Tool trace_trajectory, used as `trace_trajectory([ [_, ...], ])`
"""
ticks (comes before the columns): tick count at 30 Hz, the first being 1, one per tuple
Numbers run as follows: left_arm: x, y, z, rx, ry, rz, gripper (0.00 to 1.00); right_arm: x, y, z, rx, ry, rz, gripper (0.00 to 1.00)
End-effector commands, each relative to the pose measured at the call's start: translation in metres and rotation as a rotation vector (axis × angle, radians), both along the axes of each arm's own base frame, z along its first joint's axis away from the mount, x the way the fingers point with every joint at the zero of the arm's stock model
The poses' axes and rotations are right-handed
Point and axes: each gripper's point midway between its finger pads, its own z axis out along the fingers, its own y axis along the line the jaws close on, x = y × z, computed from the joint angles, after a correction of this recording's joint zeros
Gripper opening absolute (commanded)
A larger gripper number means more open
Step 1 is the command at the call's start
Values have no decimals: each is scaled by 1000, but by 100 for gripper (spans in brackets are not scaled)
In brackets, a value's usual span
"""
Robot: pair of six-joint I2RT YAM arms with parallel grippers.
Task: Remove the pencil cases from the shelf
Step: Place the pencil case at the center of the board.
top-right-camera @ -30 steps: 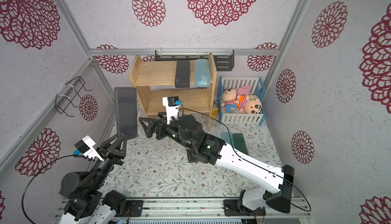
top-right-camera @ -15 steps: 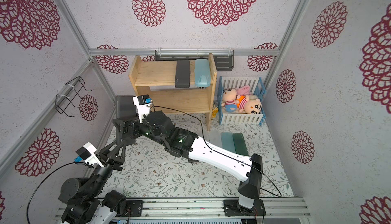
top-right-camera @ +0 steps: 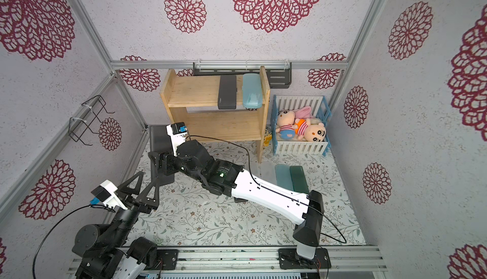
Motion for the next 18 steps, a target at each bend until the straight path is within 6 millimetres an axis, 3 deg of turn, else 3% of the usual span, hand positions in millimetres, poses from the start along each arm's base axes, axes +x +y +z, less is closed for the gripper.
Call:
trace_trajectory([
  [1,3,21,-5,-40,70,108,97,14,-31,-21,-94,28,-47,54],
  [4,6,29,-10,-41,134,157,97,25,-56,-89,-211,153,-63,53],
  [8,13,23,-9,-43,176,134,97,32,-90,-184,-341,318,-99,52],
  [11,20,17,-9,-61,194,109,97,35,-104,-235,-400,402,-118,47],
  [14,27,10,-11,-73,212,86,97,41,-110,-265,-439,438,-147,46],
  [18,35,2,-16,-75,243,61,97,55,-111,-286,-471,465,-179,44],
])
